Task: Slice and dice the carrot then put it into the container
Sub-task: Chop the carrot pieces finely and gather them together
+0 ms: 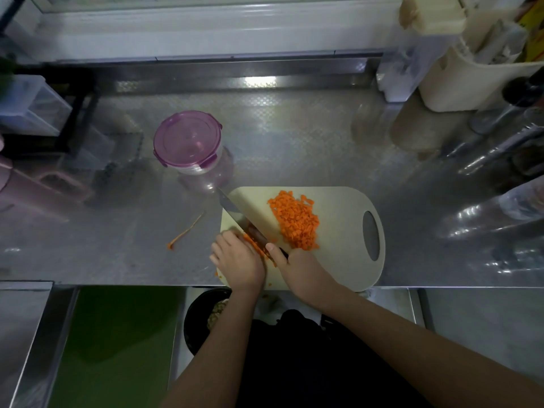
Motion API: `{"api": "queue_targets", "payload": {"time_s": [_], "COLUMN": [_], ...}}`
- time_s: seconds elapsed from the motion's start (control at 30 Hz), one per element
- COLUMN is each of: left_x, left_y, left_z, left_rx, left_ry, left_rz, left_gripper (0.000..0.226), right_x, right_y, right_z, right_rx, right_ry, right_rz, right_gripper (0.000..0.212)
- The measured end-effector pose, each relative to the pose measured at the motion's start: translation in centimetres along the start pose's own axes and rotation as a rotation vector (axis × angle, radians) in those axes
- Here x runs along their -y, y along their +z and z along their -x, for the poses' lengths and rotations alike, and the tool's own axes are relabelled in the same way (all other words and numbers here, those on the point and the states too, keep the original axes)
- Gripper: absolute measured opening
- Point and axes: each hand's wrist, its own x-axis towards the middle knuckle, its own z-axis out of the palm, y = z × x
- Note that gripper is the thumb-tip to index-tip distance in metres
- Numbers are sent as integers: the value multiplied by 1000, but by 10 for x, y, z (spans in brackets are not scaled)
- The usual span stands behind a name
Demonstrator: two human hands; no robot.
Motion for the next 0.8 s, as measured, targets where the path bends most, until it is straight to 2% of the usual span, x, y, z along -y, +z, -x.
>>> {"api": "queue_targets", "payload": {"time_s": [0.13,0.3,0.4,0.5,0.6,0.8], "left_x": [4,3,4,3,2,2], "left_y": [1,-4,-5,-6,-6,-8], "left_z": [-1,-2,-2,-2,-1,-3], "left_rx": [25,93,151,155,140,183], "left_ry": [28,66,35,43,51,54], "left_rz": [-66,-114,-158,-148,-135,-175], "left_gripper": [5,25,18,20,21,21], "right_x": [-1,2,6,7,11,14], "right_y": [0,4,2,3,3,0], "right_z": [5,9,6,2,-1,-1], "right_rx": [99,97,98,100,118,102], "right_ry": [-10,-10,-17,12,24,-23], "right_rz": [61,107,123,151,122,17], "right_gripper": [52,47,39,38,43,34]}}
